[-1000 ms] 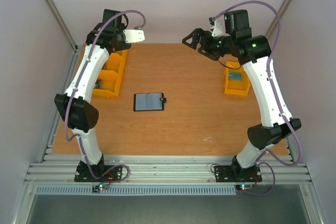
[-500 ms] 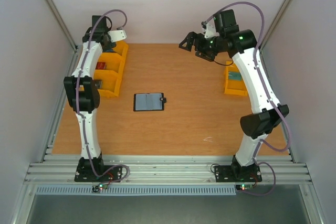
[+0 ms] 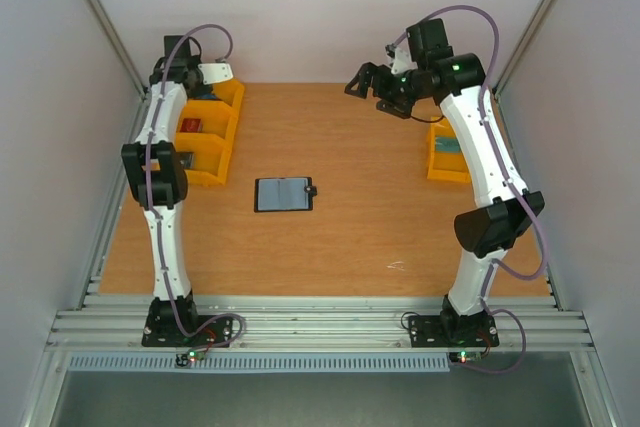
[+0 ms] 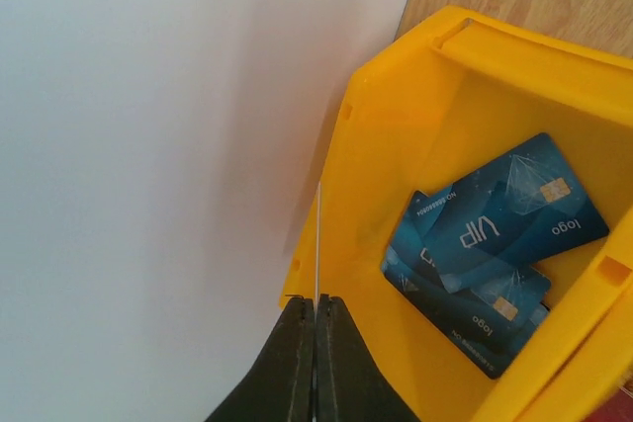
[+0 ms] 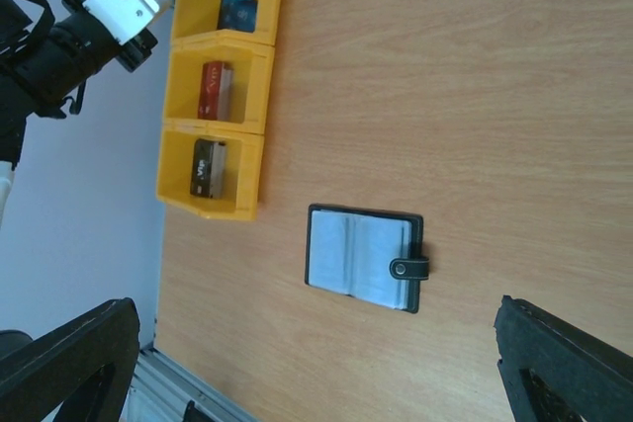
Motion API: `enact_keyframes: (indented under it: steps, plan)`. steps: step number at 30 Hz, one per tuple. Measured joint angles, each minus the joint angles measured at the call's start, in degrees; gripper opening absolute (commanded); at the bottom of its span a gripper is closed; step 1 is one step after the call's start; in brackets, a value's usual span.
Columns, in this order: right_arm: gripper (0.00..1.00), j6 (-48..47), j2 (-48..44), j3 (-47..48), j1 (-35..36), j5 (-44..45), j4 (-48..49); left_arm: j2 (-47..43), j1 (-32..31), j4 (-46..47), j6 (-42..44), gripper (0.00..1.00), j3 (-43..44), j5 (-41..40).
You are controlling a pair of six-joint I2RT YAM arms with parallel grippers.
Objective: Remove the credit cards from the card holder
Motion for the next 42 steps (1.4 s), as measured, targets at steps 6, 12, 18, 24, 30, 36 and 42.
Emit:
enact_keyframes:
  steps: [6, 12, 18, 24, 30, 36, 42]
  plan:
    - [0.98, -0.11, 1.14, 0.70, -0.57, -0.35, -0.13, 3.72, -0.02, 0.22, 2.27, 0.00, 2.19, -0.13]
    - [0.99, -0.15, 1.79, 0.87, -0.70, -1.01, -0.31, 6.14, 0.20, 0.37, 3.56, 0.00, 2.29, -0.81]
    - [0.98, -0.15, 2.03, 1.22, -0.70, -1.55, -0.42, 7.39, 0.59, 3.08, 5.14, 0.00, 3.10, -2.56]
    - [0.99, -0.17, 2.60, 1.95, -0.70, -1.90, -1.05, 10.49, 0.85, 4.66, 6.03, 0.00, 5.16, -4.42]
    - [0.99, -0.17, 2.71, 1.95, -0.70, -1.95, -1.27, 12.26, 1.22, 5.29, 6.93, 0.01, 5.14, -5.01]
    - [0.99, -0.15, 2.71, 1.95, -0.70, -1.97, -1.31, 12.31, 1.22, 5.40, 7.48, 0.30, 5.14, -5.25]
    - [0.99, -0.24, 2.71, 1.97, -0.70, -2.01, -1.36, 11.65, 1.22, 6.88, 7.63, 0.50, 5.14, -4.87]
